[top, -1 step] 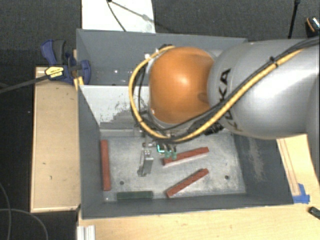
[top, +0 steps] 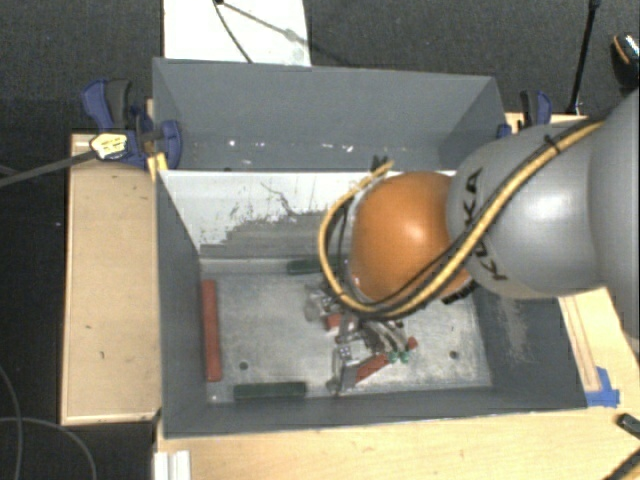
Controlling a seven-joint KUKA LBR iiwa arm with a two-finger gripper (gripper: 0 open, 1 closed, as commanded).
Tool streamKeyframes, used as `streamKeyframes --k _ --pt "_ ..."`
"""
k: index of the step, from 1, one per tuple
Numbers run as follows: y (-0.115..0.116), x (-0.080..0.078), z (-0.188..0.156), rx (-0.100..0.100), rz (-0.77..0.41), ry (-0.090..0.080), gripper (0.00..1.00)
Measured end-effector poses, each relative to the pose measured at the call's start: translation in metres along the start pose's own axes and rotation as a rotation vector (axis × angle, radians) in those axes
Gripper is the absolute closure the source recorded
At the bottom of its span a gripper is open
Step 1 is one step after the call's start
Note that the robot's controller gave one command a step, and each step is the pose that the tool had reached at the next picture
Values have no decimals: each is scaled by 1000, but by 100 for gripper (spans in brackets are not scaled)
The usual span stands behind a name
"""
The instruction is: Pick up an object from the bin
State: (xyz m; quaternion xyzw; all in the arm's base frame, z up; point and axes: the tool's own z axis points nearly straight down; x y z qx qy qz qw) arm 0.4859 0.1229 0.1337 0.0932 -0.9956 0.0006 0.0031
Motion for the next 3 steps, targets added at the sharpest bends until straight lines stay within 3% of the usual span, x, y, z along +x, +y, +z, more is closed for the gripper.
streamKeyframes --k 1,2,3 --pt "-50 -45 63 2 -670 -11 0" --pt "-114 -62 62 5 -743 -11 0" --pt "-110 -61 63 1 -741 -8 100"
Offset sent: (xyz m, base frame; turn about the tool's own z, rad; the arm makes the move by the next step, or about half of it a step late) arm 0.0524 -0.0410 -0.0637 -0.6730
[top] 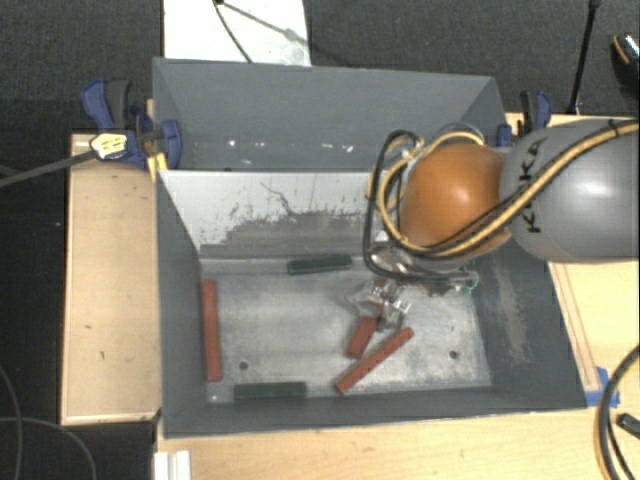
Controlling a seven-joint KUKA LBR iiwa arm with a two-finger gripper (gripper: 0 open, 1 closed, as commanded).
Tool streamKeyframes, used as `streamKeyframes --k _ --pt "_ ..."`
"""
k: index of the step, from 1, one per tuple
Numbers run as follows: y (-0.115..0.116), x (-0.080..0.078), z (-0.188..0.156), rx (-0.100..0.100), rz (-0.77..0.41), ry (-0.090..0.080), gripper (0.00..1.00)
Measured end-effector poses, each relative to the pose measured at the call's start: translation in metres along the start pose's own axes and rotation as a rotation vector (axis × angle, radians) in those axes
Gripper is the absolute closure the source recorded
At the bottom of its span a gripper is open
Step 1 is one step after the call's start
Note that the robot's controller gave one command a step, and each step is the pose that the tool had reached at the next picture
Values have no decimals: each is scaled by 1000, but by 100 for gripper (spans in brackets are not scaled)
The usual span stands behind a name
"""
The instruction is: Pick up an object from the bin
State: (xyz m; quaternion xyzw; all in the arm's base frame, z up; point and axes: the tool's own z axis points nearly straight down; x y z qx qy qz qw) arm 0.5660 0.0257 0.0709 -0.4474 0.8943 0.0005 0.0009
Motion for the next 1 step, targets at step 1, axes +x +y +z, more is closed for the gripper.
streamKeyframes --k 1 --pt "-1 -2 -148 4 -391 -2 100"
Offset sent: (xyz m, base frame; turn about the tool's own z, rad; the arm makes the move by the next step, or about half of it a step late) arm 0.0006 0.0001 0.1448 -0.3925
